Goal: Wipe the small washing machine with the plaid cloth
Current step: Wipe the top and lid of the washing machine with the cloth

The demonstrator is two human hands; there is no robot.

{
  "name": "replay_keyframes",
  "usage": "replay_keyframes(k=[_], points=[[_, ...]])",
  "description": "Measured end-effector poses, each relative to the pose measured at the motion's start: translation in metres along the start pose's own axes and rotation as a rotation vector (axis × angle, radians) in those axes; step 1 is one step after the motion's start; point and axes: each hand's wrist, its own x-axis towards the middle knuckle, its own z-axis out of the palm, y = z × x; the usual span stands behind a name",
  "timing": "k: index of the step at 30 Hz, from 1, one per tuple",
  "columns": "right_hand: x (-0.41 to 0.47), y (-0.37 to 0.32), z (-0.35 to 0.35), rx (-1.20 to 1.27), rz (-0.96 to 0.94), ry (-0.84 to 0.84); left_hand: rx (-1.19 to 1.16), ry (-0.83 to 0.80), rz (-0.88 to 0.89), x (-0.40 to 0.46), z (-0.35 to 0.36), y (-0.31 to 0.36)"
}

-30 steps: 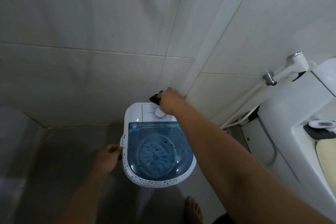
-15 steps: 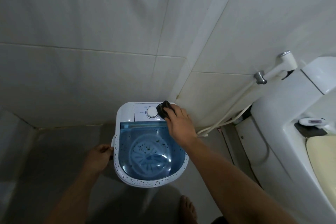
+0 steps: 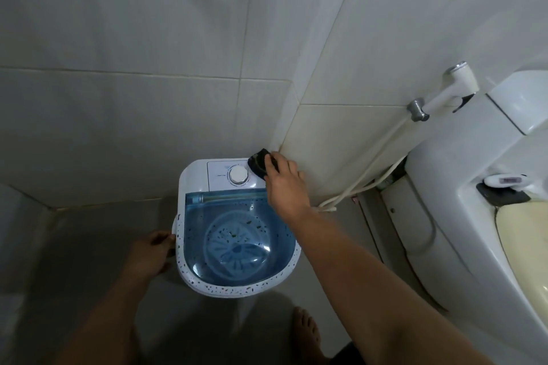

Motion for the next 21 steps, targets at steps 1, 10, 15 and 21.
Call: replay_keyframes(k=[1,10,15,21], points=[[-0.007,-0.005,0.004,0.014,0.023,0.000,-0.008,0.006,-0.005,0.000,0.000,-0.001],[0.000,0.014,-0.005,-0.001,-0.022,-0.057,-0.011,0.016,-0.044,0.002,0.001,0.002],[0.011,-0.006,-0.004,0.115,0.274,-0.048,-0.006,0.025,-0.046,0.002,0.001,0.002],[-0.045,-0.010,-0.004,-0.101,-0.085,-0.064,-0.010,0.038,-0.029,-0.001,0.003,0.002]])
